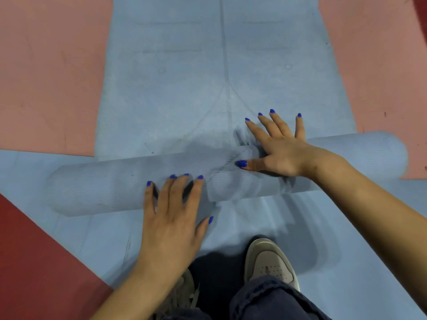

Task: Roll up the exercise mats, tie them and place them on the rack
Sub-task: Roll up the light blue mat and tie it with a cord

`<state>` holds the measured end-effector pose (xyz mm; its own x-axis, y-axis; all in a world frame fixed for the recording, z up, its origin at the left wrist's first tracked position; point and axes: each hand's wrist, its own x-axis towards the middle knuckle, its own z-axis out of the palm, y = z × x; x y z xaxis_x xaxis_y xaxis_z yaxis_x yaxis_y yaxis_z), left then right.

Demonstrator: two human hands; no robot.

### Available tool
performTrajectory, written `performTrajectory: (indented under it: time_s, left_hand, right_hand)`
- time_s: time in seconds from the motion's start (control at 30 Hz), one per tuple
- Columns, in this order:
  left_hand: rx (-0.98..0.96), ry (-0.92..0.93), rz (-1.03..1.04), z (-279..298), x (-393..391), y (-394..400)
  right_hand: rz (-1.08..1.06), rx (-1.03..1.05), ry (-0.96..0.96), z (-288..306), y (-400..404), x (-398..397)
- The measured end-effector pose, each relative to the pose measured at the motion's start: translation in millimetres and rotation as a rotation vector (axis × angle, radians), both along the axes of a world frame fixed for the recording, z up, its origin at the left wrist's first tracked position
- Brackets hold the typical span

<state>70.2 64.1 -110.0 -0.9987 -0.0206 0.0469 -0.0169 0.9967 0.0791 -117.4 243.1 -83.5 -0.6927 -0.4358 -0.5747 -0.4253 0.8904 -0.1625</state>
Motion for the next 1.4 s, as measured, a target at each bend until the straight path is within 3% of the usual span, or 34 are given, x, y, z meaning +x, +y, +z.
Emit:
performTrajectory:
  time_s: [0.17, 0.23, 0.53, 0.67, 0.97, 1.2, 1.4]
  left_hand:
    - [-0.001, -0.087, -0.002, -2, -7, -3]
    - [0.011, -0.097, 0.002, -2, -8, 0]
    - [0.144, -0.079, -0.021, -1, -16, -11]
    - [0.107, -0.112, -0.021, -3, -26, -11]
    - [0.056, -0.117, -0.047, 0, -66, -25]
    - [0.329, -0.157, -0.014, 20, -101, -44]
    - [0.12, -0.005, -0.029, 8, -99, -47]
  right_hand:
    - [0.009, -0.159, 0.431, -8, -4, 24]
    - [0.035, -0.209, 0.519, -11, -6, 37]
    - [0.071, -0.306, 0.538, -9, 15, 94]
    - [-0.113, -0.359, 0.568, -9, 20, 93]
    - [-0.004, -0.267, 0.552, -25, 9, 79]
    - [0.097, -0.144, 0.533, -33, -3, 34]
    - [0.078, -0.108, 0.369, -9, -22, -11]
